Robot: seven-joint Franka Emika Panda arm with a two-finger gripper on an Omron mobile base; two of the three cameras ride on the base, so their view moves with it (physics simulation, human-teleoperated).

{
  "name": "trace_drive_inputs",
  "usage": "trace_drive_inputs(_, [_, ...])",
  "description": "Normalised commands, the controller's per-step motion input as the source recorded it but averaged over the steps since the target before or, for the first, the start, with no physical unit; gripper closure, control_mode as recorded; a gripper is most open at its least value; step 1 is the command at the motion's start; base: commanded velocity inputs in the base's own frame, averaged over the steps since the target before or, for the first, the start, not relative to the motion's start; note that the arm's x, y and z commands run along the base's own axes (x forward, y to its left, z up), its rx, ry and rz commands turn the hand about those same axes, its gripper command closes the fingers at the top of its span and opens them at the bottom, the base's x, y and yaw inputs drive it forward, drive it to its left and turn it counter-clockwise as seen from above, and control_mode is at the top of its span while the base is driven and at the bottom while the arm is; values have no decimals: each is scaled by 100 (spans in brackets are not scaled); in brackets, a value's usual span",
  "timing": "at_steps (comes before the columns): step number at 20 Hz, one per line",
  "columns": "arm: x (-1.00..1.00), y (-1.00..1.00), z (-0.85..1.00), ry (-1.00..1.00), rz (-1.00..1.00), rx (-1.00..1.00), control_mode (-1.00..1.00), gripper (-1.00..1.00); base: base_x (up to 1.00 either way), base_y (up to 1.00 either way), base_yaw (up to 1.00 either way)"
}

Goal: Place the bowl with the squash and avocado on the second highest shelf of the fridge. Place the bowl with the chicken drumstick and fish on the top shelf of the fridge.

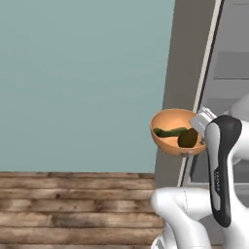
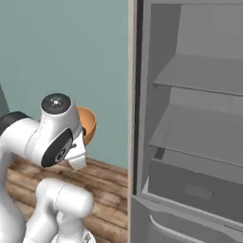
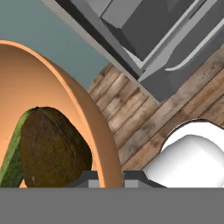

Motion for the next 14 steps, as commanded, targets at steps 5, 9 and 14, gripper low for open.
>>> trace_drive_inputs(5, [0,0,0,0,0,0,100,100,1,-100,-61])
trace_drive_inputs(9, [0,0,0,0,0,0,100,100,38,-86,-45])
trace_drive_inputs(14, [0,0,0,0,0,0,100,100,85,-6,-12])
